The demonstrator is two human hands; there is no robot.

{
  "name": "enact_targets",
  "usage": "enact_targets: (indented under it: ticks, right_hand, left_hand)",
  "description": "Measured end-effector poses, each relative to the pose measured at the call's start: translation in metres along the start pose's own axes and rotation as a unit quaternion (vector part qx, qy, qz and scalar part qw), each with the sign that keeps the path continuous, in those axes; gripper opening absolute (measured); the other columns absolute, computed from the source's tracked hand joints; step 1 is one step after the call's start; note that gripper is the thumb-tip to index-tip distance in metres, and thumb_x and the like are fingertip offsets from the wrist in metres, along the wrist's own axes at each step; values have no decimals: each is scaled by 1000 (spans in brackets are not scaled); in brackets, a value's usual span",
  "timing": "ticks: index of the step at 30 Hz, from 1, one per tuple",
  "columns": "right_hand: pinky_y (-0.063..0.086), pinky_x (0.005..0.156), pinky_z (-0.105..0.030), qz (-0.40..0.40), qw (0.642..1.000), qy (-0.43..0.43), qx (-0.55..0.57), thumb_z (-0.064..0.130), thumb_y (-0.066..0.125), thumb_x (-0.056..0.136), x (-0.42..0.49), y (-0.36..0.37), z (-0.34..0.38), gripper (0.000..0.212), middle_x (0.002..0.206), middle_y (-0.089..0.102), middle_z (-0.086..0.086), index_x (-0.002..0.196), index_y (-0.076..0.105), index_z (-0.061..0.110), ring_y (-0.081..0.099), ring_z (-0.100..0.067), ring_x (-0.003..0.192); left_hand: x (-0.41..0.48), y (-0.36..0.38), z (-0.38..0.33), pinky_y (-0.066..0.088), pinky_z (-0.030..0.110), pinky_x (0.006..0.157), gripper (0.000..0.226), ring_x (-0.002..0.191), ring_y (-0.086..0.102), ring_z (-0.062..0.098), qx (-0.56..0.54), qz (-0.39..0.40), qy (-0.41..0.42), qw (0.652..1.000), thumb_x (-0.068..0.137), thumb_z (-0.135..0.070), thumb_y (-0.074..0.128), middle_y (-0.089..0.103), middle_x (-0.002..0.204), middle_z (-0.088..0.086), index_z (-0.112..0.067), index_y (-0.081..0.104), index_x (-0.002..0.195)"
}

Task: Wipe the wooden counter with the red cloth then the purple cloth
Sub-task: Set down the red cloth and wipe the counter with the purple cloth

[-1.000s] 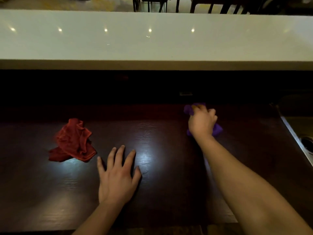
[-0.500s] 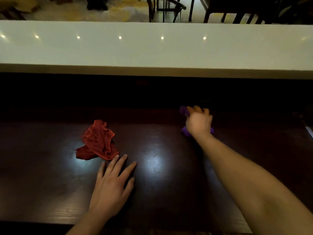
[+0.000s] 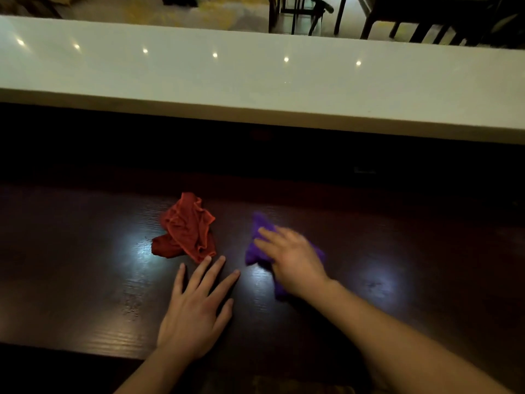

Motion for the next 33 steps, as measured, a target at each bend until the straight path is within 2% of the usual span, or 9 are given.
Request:
enact_targets:
  ticks: [3, 8, 11, 14, 16, 21, 25, 28, 33]
  right_hand:
    - [36, 106, -40, -20, 989, 130, -69, 17, 53, 82, 55, -18, -63, 46, 140, 54, -3, 127, 58, 22, 46, -32, 127]
    - [41, 88, -37, -26, 950, 309, -36, 21, 50, 86, 140, -20, -97, 26, 107, 68, -11, 108, 65, 21, 58, -34, 105]
    - [45, 89, -36, 26, 986, 167, 1, 19, 51, 85, 154, 2, -34, 33, 120, 66, -4, 113, 65, 30, 57, -30, 110]
    - [37, 102, -36, 54, 996, 63, 35, 20, 55, 85, 88, 15, 14, 45, 142, 52, 6, 127, 58, 34, 46, -25, 126]
    - [36, 103, -39, 41, 995, 81, 31, 18, 60, 80, 32, 2, -3, 50, 143, 51, 6, 127, 59, 32, 47, -27, 127]
    - [40, 102, -43, -36, 960, 279, 6, 9, 64, 76, -55, -41, -72, 51, 140, 54, -2, 125, 63, 23, 49, -32, 124]
    - [45, 96, -42, 8, 992, 127, 8, 32, 60, 76, -78, -12, 32, 51, 140, 53, 7, 127, 57, 35, 51, -26, 120]
    - [46, 97, -41, 18, 997, 77, 1, 28, 60, 74, -116, -21, 20, 56, 142, 52, 7, 129, 55, 35, 53, -26, 121]
    - [40, 105, -48, -71, 923, 376, -37, 4, 70, 78, -180, -74, -131, 46, 137, 55, -13, 123, 63, 11, 53, -39, 122]
  left_hand:
    - [0, -4, -2, 19, 60, 116, 56, 149, 21, 20, 9, -6, -8, 1000, 90, -46, 44, 34, 159, -1, -38, 40, 146]
    - [1, -1, -2, 24, 60, 113, 57, 147, 28, 20, -1, -27, 4, 1000, 87, -45, 48, 38, 156, 0, -38, 44, 143]
    - [1, -2, -2, 24, 59, 114, 56, 146, 29, 20, -9, -33, 10, 999, 86, -46, 49, 38, 156, -1, -38, 46, 142]
    - [2, -3, -2, 22, 59, 114, 57, 147, 28, 20, -4, -27, 10, 1000, 87, -46, 49, 37, 157, -1, -39, 44, 143]
    - [1, -3, -2, 23, 60, 114, 57, 147, 28, 21, -2, -26, 10, 1000, 87, -46, 48, 38, 156, 0, -38, 43, 144]
    - [2, -6, -5, 23, 61, 114, 55, 146, 29, 23, 0, -16, 4, 1000, 88, -45, 46, 40, 155, 1, -36, 46, 142]
    - [1, -5, -5, 22, 60, 114, 55, 146, 29, 23, 3, -14, 2, 1000, 89, -45, 44, 39, 156, 1, -36, 45, 143]
    - [0, -4, -4, 22, 60, 115, 55, 146, 27, 23, 7, -13, 5, 1000, 90, -45, 43, 38, 156, 2, -35, 44, 144]
    - [0, -6, -7, 20, 61, 116, 55, 147, 27, 24, 16, -9, 0, 1000, 91, -45, 39, 37, 156, 3, -32, 44, 145]
Point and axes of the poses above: each hand's wrist, its own x-axis towards the middle knuckle, its own y-axis out of the palm, z = x × y, the point moved 10 cm from there along x, towards the middle knuckle
